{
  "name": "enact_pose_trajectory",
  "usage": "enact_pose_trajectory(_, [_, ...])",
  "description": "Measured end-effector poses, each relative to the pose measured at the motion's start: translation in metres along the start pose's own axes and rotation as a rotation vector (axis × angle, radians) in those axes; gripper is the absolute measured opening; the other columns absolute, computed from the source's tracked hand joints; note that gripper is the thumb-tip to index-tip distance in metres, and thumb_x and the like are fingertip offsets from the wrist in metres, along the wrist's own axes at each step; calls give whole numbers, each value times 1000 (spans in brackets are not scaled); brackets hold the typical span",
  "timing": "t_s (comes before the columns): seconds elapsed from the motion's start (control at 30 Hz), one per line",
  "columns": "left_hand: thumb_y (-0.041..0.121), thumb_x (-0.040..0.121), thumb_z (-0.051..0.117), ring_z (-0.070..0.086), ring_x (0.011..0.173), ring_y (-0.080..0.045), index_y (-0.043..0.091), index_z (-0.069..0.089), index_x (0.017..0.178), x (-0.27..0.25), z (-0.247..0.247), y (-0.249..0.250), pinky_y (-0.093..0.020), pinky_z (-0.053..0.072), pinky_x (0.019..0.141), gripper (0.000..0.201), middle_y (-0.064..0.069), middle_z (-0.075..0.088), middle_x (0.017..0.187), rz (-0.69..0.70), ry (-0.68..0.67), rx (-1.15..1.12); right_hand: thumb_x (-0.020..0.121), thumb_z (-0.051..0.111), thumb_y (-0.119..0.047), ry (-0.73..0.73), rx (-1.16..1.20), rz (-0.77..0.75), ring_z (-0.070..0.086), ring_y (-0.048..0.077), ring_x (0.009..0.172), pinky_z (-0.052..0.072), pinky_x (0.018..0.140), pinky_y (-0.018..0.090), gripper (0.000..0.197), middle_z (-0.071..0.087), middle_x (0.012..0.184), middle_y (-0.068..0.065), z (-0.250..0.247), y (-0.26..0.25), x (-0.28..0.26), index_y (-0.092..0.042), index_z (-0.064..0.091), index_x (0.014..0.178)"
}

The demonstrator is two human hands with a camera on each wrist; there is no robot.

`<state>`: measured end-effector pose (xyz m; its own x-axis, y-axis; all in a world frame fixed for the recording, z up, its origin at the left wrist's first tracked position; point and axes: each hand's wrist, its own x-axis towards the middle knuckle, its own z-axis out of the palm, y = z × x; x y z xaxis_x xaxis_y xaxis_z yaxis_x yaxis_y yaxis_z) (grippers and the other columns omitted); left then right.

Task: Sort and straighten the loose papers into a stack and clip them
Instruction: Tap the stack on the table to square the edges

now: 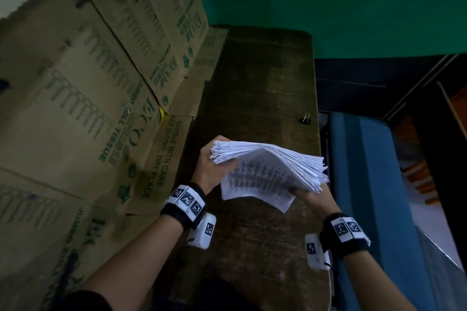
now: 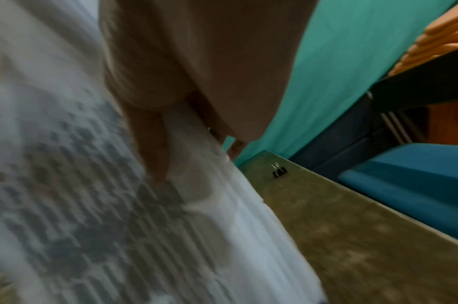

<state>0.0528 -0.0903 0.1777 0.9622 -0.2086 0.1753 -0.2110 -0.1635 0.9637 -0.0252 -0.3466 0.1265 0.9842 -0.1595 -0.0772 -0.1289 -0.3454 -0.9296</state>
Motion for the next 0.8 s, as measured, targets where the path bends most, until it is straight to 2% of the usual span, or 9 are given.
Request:
enact_pose_trajectory(0.1, [9, 63, 75, 59, 70, -5, 20, 57, 80, 5, -4, 0, -21, 49, 61, 27, 11, 62, 78, -42, -20, -22, 78, 74, 0, -154, -119, 286, 63, -10, 80, 41, 62, -2, 28, 66, 103, 8, 9, 50, 12, 3, 63, 104])
enact_pose_trajectory(0.23, [17, 58, 72, 59, 72, -14, 18, 58, 79, 12, -3, -5, -34, 48, 62, 26, 13, 63, 76, -56, -19, -73, 86, 69, -29, -266, -312, 629, 57, 31, 115, 44, 68, 14, 63, 58, 131, 18, 30, 119, 24, 5, 49, 134])
enact_pose_trajectory(0.33, [14, 57, 75, 58, 73, -16, 19, 56, 78, 15, -2, -3, -34, 46, 63, 29, 3, 61, 77, -71, 8, -130, 90, 65, -24, -77, -291, 587, 55, 24, 98, 37, 72, 19, 47, 61, 127, 14, 38, 120, 28, 4, 53, 127])
enact_pose_trajectory(0.4, [10, 58, 75, 57, 74, -17, 15, 56, 80, 13, -3, 1, -32, 46, 64, 29, -5, 59, 79, -59, 24, -180, 88, 66, -7, 12, -309, 445, 52, 18, 89, 39, 76, 24, 20, 63, 101, 6, 37, 108, 24, 2, 60, 105])
enact_pose_trajectory(0.5, [2, 61, 75, 60, 75, -12, 12, 57, 83, 3, -2, -4, -26, 48, 67, 30, 3, 64, 80, -113, 46, -169, 88, 65, -15, -129, -395, 348, 57, 29, 107, 37, 94, 25, 27, 64, 103, 13, 41, 104, 11, -3, 62, 112])
enact_pose_trajectory(0.6, [-8, 70, 74, 63, 77, 11, 21, 63, 89, -8, 10, -16, -16, 48, 70, 37, 19, 67, 83, -216, 69, -71, 91, 64, -23, -185, -379, 449, 57, 22, 110, 32, 82, 13, 35, 62, 113, 9, 43, 117, 3, -2, 63, 119])
enact_pose_trajectory(0.67, [-14, 74, 69, 61, 77, 18, 20, 63, 91, -6, 17, -19, -6, 46, 67, 39, 17, 63, 88, -210, 73, -9, 89, 66, -13, -95, -275, 428, 61, 28, 106, 43, 84, 27, 27, 66, 109, 12, 43, 117, 6, -1, 65, 113])
enact_pose_trajectory(0.73, [-10, 76, 68, 61, 82, 16, 21, 62, 92, 4, 16, -20, -7, 47, 70, 36, 15, 63, 91, -203, 104, 3, 84, 67, -4, -67, -189, 422, 66, 35, 92, 54, 78, 42, 14, 70, 93, 19, 41, 109, 5, 1, 67, 97])
enact_pose_trajectory(0.8, [-1, 77, 71, 65, 92, 4, 30, 61, 98, 16, 11, -28, -21, 52, 78, 39, 10, 67, 100, -253, 151, -88, 82, 66, 3, -75, -98, 424, 68, 31, 80, 54, 70, 38, 5, 70, 81, 13, 39, 98, -5, 0, 66, 86])
